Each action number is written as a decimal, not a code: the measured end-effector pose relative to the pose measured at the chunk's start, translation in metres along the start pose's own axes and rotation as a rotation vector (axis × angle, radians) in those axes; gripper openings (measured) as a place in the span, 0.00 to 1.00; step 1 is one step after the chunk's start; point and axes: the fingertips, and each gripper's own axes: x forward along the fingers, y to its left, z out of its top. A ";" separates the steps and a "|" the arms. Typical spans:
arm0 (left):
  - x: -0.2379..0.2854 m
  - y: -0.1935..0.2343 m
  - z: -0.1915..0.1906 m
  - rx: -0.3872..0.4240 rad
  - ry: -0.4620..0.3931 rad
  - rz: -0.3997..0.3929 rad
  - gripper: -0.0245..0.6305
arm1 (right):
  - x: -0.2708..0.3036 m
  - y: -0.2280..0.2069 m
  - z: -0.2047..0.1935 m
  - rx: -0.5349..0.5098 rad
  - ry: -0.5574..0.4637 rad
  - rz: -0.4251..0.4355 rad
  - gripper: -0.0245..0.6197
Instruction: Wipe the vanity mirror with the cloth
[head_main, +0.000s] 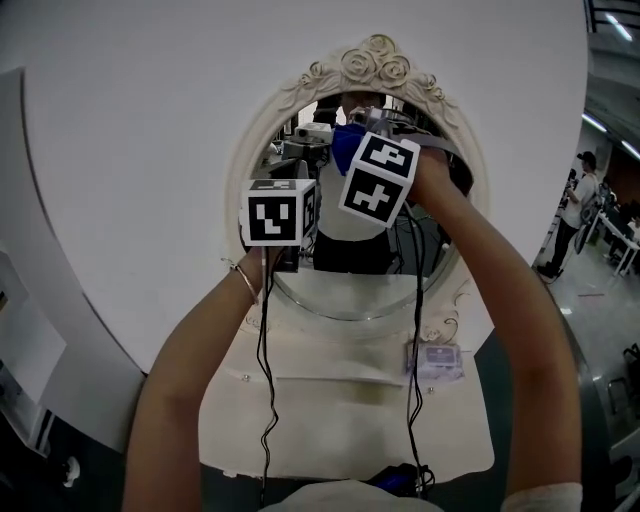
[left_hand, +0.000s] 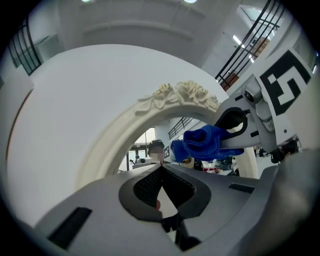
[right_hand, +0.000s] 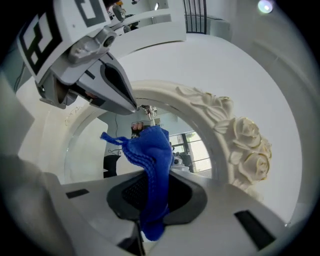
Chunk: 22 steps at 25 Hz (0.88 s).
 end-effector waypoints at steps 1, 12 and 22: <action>-0.001 -0.002 -0.010 0.013 0.011 0.002 0.04 | 0.002 0.009 -0.001 0.009 0.000 0.013 0.14; -0.019 -0.029 -0.151 -0.027 0.171 -0.017 0.04 | 0.029 0.154 -0.017 0.056 -0.019 0.210 0.14; -0.048 -0.043 -0.286 -0.091 0.352 -0.023 0.04 | 0.061 0.329 -0.034 0.059 -0.001 0.438 0.14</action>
